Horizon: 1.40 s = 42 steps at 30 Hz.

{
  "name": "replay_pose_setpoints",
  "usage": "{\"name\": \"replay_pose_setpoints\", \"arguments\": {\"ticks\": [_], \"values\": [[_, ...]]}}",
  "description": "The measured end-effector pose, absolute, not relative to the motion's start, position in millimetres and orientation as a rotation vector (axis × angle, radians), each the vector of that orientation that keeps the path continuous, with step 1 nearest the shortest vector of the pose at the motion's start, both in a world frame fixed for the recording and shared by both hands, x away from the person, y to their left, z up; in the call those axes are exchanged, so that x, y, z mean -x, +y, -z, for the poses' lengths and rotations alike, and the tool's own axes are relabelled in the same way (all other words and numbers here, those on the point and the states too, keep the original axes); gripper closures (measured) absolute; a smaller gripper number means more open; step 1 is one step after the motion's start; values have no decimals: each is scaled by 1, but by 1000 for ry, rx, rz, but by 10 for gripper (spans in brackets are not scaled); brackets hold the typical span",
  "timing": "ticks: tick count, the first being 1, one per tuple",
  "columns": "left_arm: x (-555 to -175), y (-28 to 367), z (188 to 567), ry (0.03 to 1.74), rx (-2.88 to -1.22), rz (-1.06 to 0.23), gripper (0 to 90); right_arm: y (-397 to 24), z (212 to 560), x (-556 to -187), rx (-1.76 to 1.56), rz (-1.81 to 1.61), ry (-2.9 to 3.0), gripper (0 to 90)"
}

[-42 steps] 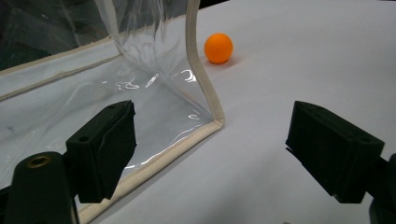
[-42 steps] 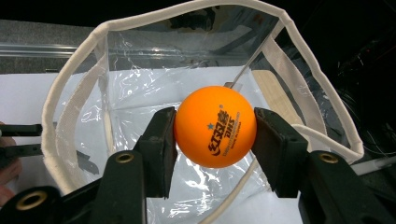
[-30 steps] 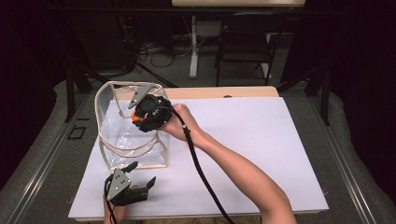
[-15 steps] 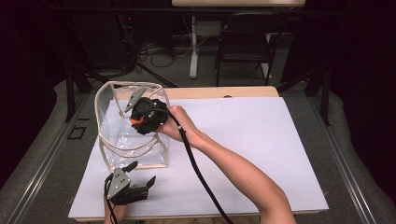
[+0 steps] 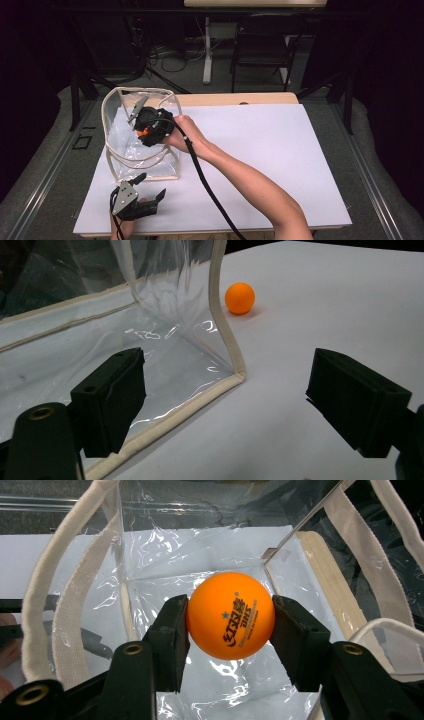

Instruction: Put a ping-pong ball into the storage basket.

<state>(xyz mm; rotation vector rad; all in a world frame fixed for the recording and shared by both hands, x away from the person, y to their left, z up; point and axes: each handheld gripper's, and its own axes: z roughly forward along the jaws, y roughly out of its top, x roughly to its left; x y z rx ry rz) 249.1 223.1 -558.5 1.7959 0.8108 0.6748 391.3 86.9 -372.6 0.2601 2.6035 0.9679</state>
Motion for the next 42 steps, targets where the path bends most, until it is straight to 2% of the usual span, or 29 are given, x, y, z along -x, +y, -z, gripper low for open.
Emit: {"name": "replay_pose_setpoints", "arguments": {"ticks": [3,9,12,15,23,42], "values": [[-248,223,557,807,-1789,-679,156,86,373,-392,-277,-961,2609,492],[-249,223,557,804,-1789,-678,156,78,369,-392,-339,-1016,2600,245],[-249,221,556,797,-1794,-677,156,69,367,-394,-367,-1080,2597,148],[-249,222,554,796,-1780,-688,156,61,364,-395,-359,-1080,2626,93],[-249,222,553,805,-1777,-694,156,30,354,-400,-397,-1150,2600,32],[-248,224,554,801,-1779,-666,156,-24,370,-411,-520,-1192,2564,10]]}}
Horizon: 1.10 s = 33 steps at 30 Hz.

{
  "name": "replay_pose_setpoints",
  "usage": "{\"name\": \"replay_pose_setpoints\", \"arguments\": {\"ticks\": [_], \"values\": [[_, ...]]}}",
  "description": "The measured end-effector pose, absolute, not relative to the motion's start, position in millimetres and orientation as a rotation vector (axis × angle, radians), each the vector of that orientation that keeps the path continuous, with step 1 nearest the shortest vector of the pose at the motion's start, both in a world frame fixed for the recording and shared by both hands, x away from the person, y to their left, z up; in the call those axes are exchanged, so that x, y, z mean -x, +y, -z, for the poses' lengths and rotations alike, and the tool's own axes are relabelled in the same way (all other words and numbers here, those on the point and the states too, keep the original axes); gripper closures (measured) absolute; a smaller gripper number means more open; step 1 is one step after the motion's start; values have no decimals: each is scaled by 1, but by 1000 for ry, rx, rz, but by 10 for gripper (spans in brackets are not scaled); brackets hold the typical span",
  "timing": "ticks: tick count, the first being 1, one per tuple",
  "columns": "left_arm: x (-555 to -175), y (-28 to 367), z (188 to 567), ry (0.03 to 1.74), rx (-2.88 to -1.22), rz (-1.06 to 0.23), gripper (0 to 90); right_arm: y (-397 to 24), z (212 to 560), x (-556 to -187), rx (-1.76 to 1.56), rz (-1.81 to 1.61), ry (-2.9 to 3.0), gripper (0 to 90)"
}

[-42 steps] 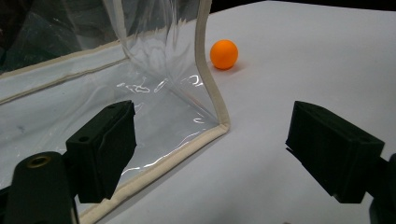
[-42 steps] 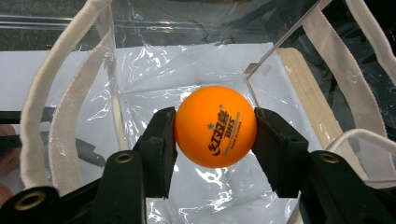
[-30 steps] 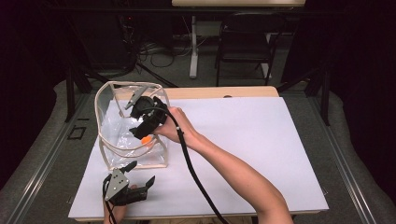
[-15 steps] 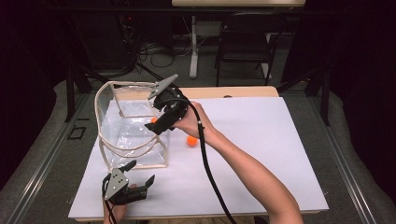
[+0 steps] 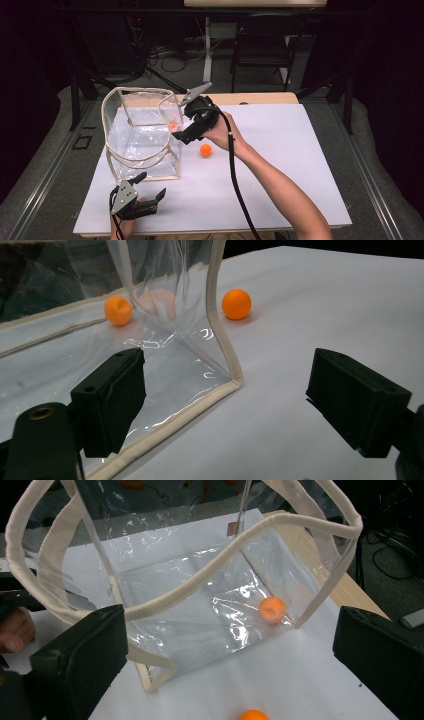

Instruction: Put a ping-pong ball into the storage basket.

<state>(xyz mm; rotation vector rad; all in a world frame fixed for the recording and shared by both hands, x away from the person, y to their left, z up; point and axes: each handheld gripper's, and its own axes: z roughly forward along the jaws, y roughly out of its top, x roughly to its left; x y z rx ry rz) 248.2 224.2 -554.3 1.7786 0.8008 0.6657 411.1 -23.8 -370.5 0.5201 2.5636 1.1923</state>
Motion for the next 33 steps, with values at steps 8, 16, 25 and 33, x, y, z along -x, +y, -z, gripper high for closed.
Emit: {"name": "replay_pose_setpoints", "arguments": {"ticks": [8,16,25,33], "values": [[-247,224,552,801,-1771,-678,156,-34,379,-406,-525,-1189,2563,10],[-247,225,552,808,-1776,-689,156,-47,395,-399,-534,-1204,2568,7],[-246,226,553,815,-1773,-683,156,-62,418,-397,-547,-1179,2546,3],[-246,226,552,810,-1774,-683,156,-69,431,-389,-550,-1170,2553,0]]}}
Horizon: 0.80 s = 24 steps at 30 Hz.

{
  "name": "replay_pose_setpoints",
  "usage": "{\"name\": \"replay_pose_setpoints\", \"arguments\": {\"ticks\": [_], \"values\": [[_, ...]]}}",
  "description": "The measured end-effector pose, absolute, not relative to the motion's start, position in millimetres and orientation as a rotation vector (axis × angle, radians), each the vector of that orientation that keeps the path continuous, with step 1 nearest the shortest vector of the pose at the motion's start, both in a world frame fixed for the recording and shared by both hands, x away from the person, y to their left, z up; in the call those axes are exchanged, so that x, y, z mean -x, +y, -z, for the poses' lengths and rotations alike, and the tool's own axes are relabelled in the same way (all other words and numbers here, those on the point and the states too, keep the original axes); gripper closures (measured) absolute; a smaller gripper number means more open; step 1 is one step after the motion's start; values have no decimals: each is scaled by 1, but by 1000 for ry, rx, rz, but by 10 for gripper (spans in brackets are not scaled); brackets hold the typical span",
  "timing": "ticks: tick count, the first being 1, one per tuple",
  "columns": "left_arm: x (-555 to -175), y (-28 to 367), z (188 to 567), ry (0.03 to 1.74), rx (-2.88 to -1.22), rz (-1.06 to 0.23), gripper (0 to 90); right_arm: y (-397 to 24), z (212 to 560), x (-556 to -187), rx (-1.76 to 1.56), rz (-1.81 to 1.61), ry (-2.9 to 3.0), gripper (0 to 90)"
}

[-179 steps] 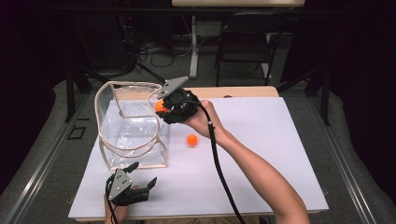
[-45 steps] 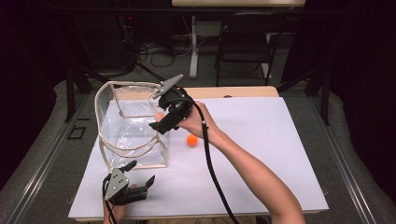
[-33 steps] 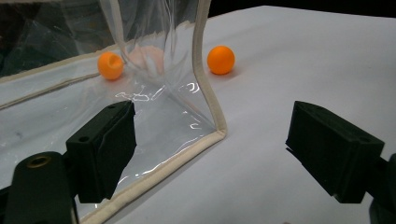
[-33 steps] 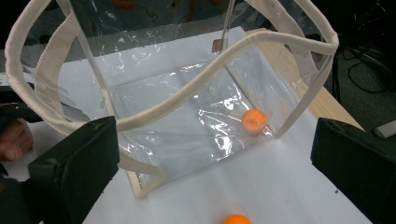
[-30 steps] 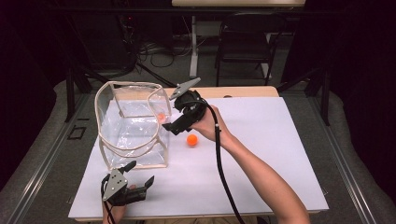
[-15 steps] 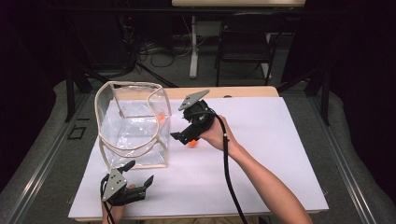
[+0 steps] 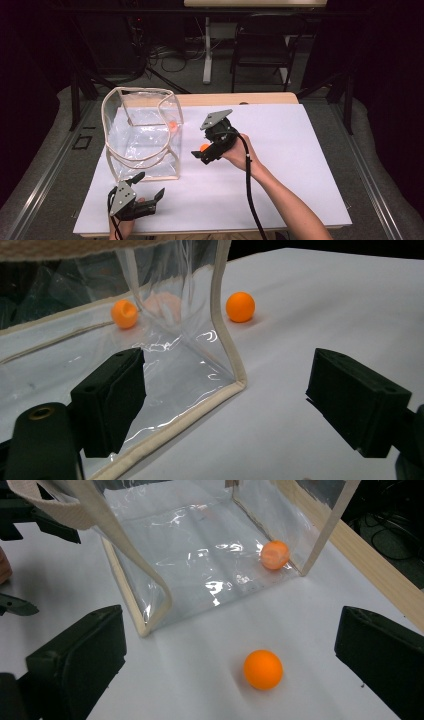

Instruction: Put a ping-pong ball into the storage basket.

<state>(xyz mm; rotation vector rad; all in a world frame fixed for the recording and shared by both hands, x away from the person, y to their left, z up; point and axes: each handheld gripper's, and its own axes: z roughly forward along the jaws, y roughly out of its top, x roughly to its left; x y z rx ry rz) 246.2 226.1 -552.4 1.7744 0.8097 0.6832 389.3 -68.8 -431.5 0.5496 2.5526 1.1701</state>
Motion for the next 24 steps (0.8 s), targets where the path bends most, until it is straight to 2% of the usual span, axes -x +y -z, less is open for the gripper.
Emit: {"name": "replay_pose_setpoints", "arguments": {"ticks": [24], "values": [[-241,226,550,804,-1778,-692,156,-105,478,-381,-666,-1205,2546,0]]}}
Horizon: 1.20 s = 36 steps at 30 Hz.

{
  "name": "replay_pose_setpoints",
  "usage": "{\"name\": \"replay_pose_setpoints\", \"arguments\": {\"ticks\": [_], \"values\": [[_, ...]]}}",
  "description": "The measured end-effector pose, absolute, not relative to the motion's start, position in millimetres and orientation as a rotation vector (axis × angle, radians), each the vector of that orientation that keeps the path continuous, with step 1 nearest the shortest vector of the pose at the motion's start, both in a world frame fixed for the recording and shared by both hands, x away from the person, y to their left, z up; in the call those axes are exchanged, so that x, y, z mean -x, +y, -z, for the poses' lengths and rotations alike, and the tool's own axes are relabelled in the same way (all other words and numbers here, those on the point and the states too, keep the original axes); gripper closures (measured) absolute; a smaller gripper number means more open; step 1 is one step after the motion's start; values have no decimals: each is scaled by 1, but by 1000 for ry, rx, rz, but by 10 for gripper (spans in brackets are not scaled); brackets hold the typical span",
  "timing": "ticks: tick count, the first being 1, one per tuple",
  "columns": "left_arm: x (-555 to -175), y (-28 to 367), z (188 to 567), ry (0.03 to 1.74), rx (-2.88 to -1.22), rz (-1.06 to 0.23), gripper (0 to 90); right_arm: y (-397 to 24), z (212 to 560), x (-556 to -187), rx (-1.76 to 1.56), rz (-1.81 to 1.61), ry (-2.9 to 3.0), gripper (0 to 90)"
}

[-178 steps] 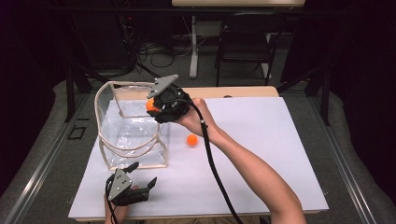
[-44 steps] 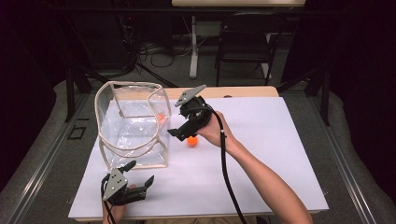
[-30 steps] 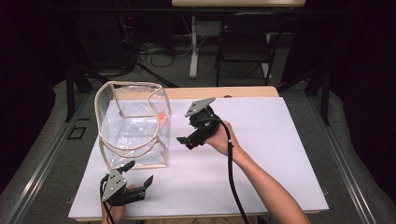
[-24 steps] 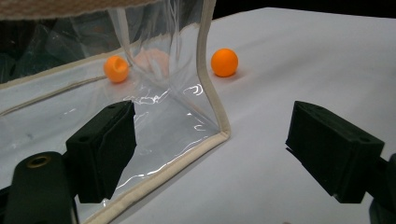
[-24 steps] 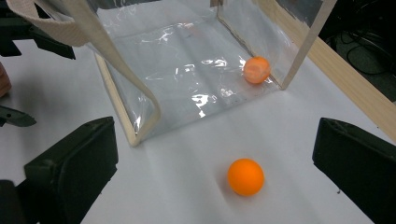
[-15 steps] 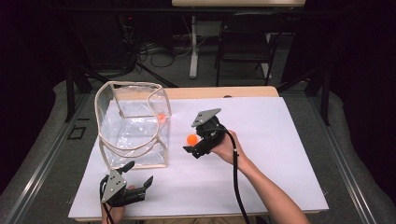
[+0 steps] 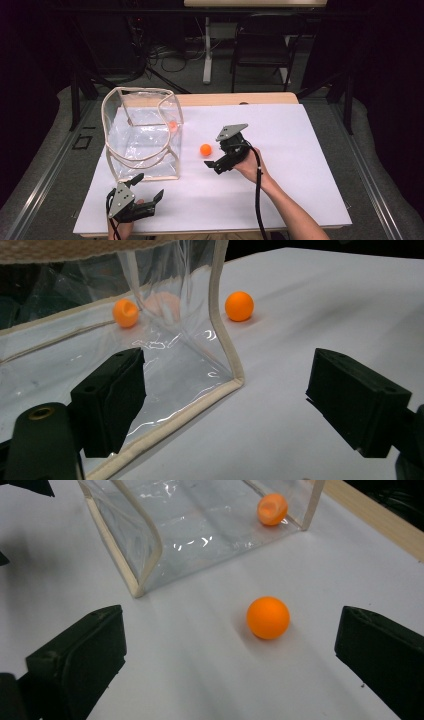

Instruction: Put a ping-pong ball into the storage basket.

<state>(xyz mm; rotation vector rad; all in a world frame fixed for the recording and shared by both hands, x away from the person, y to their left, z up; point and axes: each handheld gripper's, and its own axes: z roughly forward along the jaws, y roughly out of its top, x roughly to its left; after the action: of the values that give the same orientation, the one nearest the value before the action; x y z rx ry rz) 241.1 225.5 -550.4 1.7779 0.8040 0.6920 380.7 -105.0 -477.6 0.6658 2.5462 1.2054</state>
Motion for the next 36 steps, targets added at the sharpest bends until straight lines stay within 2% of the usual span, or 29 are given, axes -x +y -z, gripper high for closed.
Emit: {"name": "replay_pose_setpoints", "arguments": {"ticks": [6,19,36], "values": [[-239,224,549,788,-1778,-690,156,-113,497,-378,-709,-1167,2552,0],[-239,222,550,787,-1781,-681,156,-124,503,-379,-761,-1154,2518,0],[-241,223,551,779,-1779,-676,156,-112,519,-402,-764,-1119,2533,0]]}}
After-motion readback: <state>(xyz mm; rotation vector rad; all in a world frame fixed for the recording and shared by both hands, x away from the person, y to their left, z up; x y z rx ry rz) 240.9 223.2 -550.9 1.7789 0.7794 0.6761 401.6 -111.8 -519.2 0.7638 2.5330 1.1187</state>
